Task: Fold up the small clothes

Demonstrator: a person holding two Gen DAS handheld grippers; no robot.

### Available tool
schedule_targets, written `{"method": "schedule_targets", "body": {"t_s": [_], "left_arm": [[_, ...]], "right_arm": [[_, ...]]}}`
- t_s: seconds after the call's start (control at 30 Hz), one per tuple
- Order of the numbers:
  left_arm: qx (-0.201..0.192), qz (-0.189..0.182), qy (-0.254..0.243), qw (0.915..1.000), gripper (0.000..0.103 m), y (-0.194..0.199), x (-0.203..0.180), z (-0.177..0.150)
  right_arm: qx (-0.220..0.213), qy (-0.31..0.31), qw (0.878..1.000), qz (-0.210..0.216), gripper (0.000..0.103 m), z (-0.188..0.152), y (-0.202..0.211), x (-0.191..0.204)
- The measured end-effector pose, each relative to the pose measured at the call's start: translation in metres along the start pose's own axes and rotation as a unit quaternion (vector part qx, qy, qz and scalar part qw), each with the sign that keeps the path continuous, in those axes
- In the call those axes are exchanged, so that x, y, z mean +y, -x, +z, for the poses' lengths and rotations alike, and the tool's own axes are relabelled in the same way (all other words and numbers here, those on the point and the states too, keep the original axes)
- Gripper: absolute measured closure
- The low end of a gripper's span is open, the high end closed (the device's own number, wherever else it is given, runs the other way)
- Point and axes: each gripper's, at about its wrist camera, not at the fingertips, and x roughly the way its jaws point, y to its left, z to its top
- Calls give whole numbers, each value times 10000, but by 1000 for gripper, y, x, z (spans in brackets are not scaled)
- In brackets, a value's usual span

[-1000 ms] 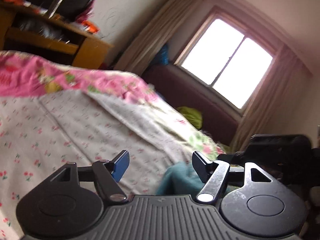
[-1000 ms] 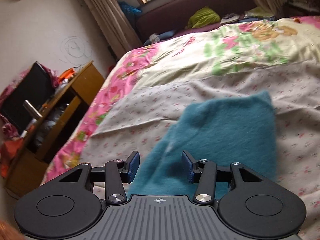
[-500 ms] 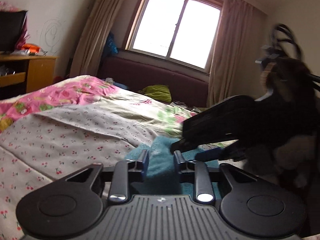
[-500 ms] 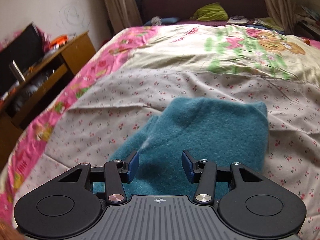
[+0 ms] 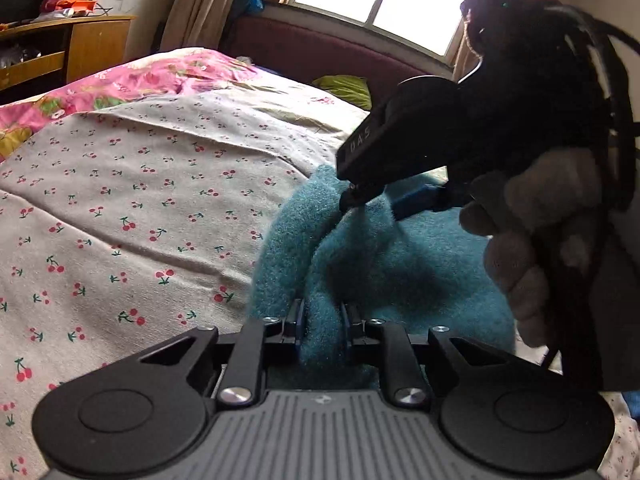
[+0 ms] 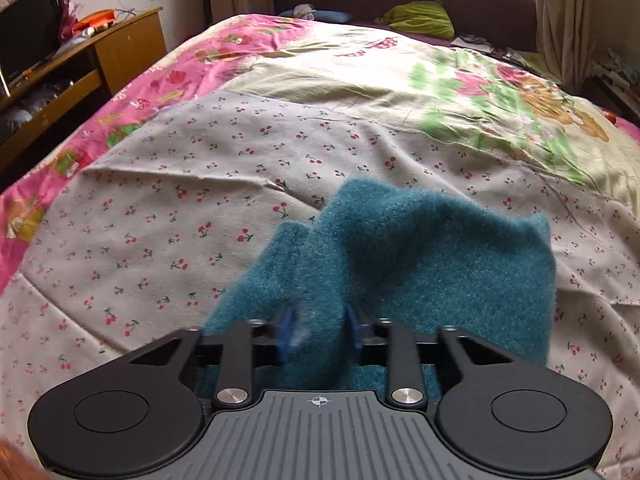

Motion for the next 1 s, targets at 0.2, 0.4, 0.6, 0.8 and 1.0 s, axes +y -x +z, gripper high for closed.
{"method": "schedule_targets", "body": {"t_s": [0.2,0.4,0.6,0.8,1.0], "left_arm": [[-259,-399,866,9951,77,18,28,1],[-21,-195,1348,9907,79,15,41,-6],[58,235,1463,9889,78,9,48,-9],[94,664,1028,9924,74,1,37,-9],[36,737,831,9938,72,-1,32,-10]], "right_arm": [[-298,-269,9981,469,87,8,24,9],[-285,-263,9977,561,87,-7,-12,39],[-414,-244,9967,659,87,-22,-44,49],[-789,6,9930,879,81,-29,-13,34],[-1457,-278,9846,929,79,-76,73,-35]]}}
